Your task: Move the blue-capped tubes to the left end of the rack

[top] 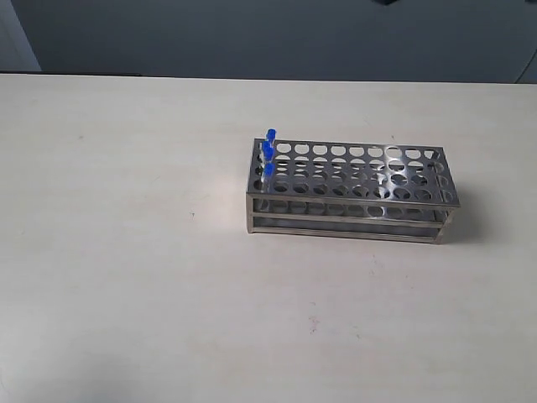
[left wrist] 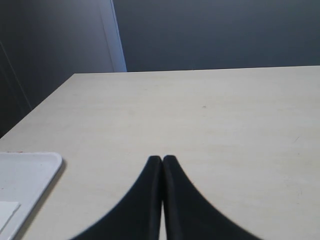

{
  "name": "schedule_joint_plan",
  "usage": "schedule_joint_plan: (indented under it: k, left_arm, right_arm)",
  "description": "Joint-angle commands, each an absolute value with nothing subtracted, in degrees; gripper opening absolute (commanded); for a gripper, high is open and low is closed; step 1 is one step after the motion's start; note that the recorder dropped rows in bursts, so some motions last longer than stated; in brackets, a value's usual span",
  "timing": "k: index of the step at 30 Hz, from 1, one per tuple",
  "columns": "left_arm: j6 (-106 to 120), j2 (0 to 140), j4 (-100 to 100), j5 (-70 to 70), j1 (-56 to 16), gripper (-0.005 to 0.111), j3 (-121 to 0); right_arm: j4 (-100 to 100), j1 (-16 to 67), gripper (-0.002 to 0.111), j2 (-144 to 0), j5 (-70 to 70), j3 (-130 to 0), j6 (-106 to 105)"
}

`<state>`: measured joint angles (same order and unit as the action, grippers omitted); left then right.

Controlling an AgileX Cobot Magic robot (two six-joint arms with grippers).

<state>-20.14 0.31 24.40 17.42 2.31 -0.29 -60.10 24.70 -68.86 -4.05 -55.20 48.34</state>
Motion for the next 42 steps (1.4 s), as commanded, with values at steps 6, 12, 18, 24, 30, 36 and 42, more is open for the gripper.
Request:
schedule_joint_plan:
  k: [6,12,18,24,30,36,42]
  left_arm:
    - [-20.43,0.00,24.72,16.86,2.09,0.000,-0.20]
    - [-20.43,0.00,24.72,16.86,2.09,0.000,-0.20]
    - [-20.43,0.00,24.72,16.86,2.09,0.000,-0.20]
    - [-20.43,0.00,24.72,16.97,2.09,0.000,-0.20]
    - [-20.43,0.00,24.72,16.85,2.09,0.000,-0.20]
    - [-20.43,0.00,24.72,16.85,2.09,0.000,-0.20]
    - [-20.43,0.00,24.72,16.85,2.09,0.000,-0.20]
  right_arm:
    - [-52.66,24.63,-0.001,-52.33,-0.87,-40.01,48.01]
    - [-49.28,24.63,-0.001,-39.73,25.05,-34.37,49.62]
    - [-47.44,24.63,-0.001,-34.50,52.10,-34.22,52.52]
    - [-60.38,24.40,-0.001,-31.49,40.04,-30.70,52.51]
    - [-74.83,12.49,-0.001,-23.96,-0.67,-17.52,52.92]
    - [-55.10,2.16,-0.001,-17.90,-4.65,-5.96,60.57]
    - [-53.47,1.36,-0.001,-17.04,-8.57,-4.32,59.91]
